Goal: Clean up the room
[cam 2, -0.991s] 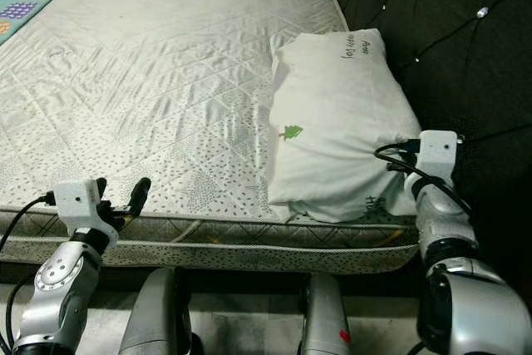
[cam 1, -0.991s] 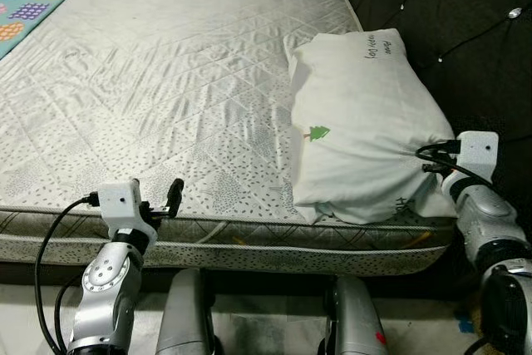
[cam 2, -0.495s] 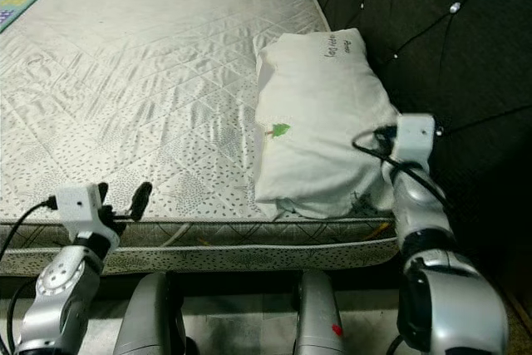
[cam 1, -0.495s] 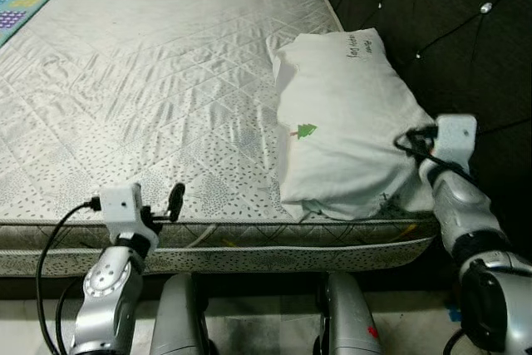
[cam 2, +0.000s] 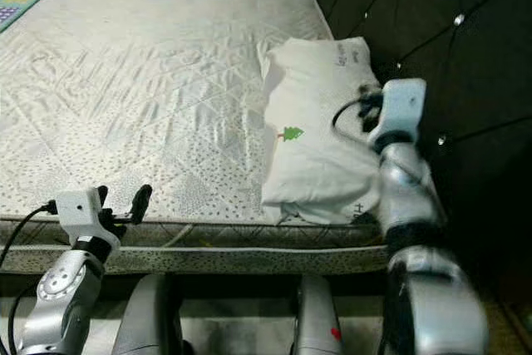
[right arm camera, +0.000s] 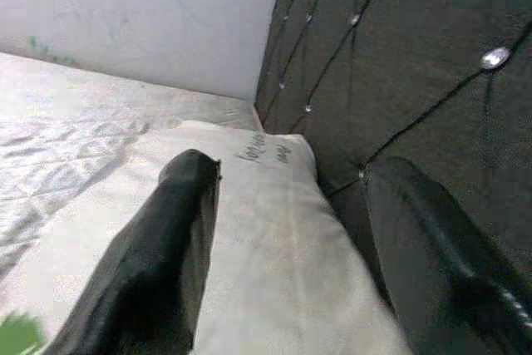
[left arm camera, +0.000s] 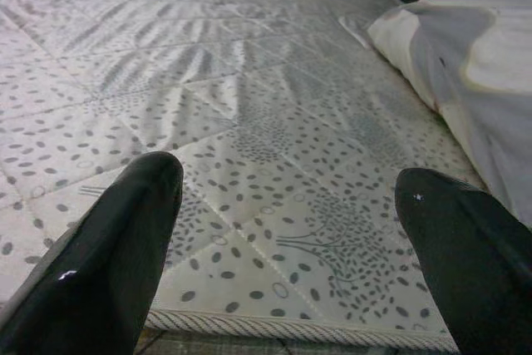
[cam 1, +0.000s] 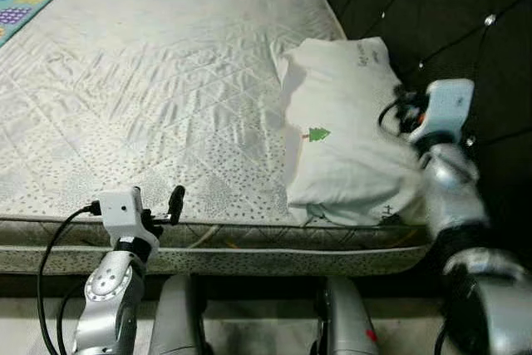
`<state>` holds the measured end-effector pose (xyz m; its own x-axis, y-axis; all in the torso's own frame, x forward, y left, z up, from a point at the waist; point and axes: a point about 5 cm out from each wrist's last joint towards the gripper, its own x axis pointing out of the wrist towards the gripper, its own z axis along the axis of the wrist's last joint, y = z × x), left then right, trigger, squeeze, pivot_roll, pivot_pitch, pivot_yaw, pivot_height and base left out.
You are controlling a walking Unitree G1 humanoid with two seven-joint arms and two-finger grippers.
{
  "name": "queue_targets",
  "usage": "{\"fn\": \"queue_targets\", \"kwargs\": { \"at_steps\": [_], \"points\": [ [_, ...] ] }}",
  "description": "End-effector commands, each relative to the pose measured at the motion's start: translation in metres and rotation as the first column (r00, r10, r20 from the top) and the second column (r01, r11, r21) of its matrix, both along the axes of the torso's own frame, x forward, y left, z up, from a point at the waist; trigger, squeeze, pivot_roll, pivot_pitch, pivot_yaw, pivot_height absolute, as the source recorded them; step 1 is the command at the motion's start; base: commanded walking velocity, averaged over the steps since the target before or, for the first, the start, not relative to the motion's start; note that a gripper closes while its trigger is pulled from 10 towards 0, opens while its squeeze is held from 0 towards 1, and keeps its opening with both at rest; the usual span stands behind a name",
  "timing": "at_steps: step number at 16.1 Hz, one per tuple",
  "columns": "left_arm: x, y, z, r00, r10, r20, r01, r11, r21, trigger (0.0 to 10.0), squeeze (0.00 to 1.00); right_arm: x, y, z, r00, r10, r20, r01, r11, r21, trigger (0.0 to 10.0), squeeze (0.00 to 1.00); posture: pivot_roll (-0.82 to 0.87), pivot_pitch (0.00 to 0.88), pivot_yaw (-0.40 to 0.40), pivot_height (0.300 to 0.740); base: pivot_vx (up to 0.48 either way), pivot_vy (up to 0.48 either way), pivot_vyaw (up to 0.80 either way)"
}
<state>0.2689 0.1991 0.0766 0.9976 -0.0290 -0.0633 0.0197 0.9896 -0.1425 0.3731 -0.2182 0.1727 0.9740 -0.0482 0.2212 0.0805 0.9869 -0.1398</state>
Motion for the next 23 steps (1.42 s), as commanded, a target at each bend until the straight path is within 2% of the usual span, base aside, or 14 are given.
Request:
{"fn": "queue_targets", "kwargs": {
  "at_steps": [1,3,4,7,12,14,17,23],
  "points": [
    [-0.001,-0.001,0.001,1.0,0.004,0.006,-0.004,1.0,0.01,10.0,0.0,-0.009,0.006,-0.016,0.999,0.013,-0.035,-0.012,1.0,0.016,10.0,1.0,-0.05,0.039,-0.035,0.551,0.0,0.0,0.0],
    [-0.002,0.0,0.0,1.0,0.011,0.001,-0.011,1.0,0.008,10.0,0.0,-0.019,0.012,-0.031,0.998,0.014,-0.062,-0.012,1.0,0.029,10.0,1.0,-0.06,0.039,-0.031,0.551,0.0,0.0,0.0],
    [-0.003,-0.001,0.001,1.0,0.025,0.011,-0.025,1.0,0.001,10.0,0.0,-0.032,0.019,-0.045,0.997,0.02,-0.079,-0.017,0.999,0.046,10.0,1.0,-0.06,0.031,-0.028,0.551,0.0,0.0,0.0],
    [-0.004,-0.003,0.003,0.999,0.046,0.028,-0.046,0.999,-0.015,10.0,0.0,-0.045,0.03,-0.057,0.995,0.034,-0.097,-0.026,0.996,0.086,10.0,1.0,-0.07,0.028,-0.024,0.551,0.0,0.0,0.0],
    [0.001,-0.011,0.006,0.999,0.001,0.04,0.0,1.0,-0.024,10.0,0.0,-0.066,0.047,-0.072,0.984,0.102,-0.145,-0.082,0.987,0.134,10.0,1.0,-0.08,0.038,-0.014,0.551,0.0,0.0,0.0],
    [0.003,-0.013,0.007,0.999,-0.008,0.045,0.009,1.0,-0.022,10.0,0.0,-0.068,0.052,-0.075,0.974,0.139,-0.177,-0.121,0.987,0.106,10.0,0.0,-0.09,0.039,-0.018,0.551,0.0,0.0,0.0],
    [0.004,-0.013,0.007,0.999,-0.009,0.047,0.011,1.0,-0.023,10.0,0.0,-0.062,0.052,-0.064,0.975,0.16,-0.156,-0.142,0.983,0.12,10.0,0.0,-0.09,0.036,-0.02,0.551,0.0,0.0,0.0],
    [0.003,-0.014,0.005,0.999,-0.013,0.042,0.014,1.0,-0.019,10.0,0.0,-0.059,0.054,-0.061,0.97,0.173,-0.171,-0.151,0.979,0.133,10.0,0.0,-0.08,0.029,-0.025,0.551,0.0,0.0,-0.5]
  ]
}}
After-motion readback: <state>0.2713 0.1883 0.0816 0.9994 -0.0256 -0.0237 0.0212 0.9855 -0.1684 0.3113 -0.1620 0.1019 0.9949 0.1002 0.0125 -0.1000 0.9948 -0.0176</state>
